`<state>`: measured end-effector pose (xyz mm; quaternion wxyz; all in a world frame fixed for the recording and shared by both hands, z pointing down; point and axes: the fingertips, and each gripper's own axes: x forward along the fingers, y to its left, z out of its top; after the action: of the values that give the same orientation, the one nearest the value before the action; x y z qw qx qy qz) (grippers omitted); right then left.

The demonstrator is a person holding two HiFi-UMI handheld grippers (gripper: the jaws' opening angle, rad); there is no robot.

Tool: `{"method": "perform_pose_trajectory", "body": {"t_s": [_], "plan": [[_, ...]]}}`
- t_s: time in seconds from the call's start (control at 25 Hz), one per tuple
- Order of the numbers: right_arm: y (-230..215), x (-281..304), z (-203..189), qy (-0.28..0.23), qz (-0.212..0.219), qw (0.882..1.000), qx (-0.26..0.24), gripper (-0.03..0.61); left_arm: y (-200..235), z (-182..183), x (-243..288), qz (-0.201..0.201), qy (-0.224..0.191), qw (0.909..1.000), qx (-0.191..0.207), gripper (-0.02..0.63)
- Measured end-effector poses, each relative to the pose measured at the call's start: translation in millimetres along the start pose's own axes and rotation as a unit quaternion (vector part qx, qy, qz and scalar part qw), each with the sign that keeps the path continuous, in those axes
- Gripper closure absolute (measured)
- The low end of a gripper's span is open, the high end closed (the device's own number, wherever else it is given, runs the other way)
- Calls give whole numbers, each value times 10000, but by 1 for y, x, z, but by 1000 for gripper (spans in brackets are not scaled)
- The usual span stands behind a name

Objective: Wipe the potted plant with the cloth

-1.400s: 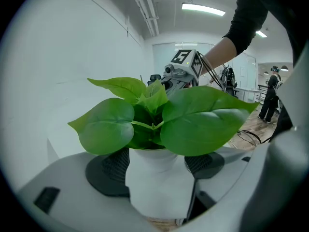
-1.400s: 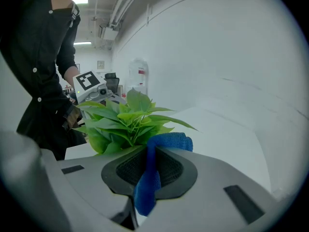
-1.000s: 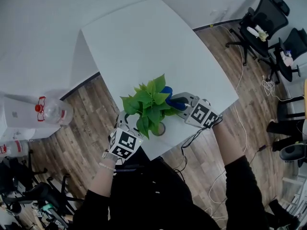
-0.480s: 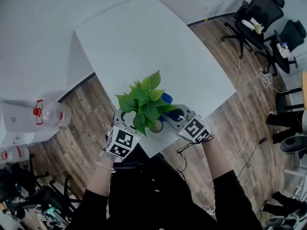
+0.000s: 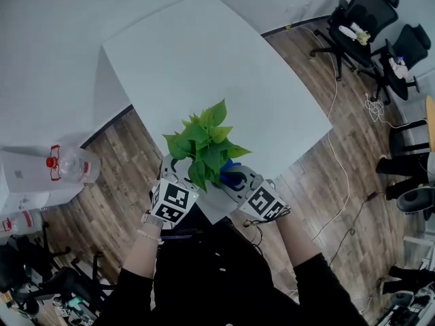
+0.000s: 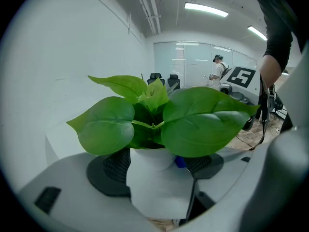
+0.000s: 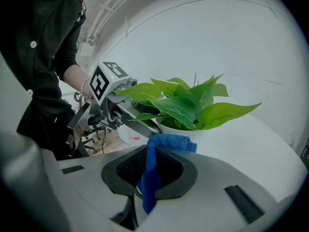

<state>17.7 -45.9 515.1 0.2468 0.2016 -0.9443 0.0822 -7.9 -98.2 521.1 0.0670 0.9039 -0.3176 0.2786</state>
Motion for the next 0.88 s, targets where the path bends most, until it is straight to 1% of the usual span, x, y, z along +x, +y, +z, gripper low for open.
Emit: {"method": "perform_pose_trajectory", "body": {"t_s": [0.36,0.6,0.72,0.88], "plan": [[-9,-5,-2,65,16,10000,-71,503,0,1,0,-60,-7,10000,15,262],[-37,-16,-8,212,-123,9997,-92,503,1,2,-1,-80,-14,10000,11,265],[-53,-18,-12,351,-141,9990,-223,503,0,0,0,-90,-24,10000,19,267],[-77,-17,-9,550,-61,9968,-580,503,2,0,0,-90,-17,10000,31,268]]}}
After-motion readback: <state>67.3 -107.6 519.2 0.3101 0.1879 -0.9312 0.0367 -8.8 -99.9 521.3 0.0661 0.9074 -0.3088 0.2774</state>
